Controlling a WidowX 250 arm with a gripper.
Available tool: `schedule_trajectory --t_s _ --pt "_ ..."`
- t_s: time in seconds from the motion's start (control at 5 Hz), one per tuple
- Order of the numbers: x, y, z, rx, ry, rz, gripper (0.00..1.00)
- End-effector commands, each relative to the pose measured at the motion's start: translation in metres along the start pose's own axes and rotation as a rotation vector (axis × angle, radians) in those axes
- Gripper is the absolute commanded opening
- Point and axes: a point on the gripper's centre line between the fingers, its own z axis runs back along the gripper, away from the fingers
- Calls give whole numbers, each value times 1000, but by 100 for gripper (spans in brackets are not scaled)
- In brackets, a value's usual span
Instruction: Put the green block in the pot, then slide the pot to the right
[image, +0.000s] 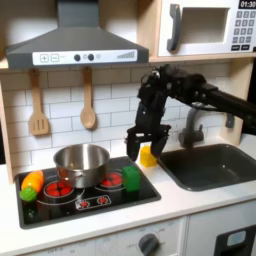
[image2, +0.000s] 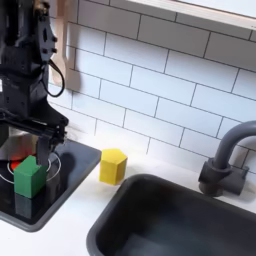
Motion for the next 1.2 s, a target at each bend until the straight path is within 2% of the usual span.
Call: schedule_trajectory --t_s 0.0,0.4,0.8,1.0 --pt "17 2 -18 14 13 -4 100" --pt "26 0 -30 17 36 -15 100" --pt "24 1 -44 13 74 -21 100" --pt "26 1 -44 13 65 -18 100"
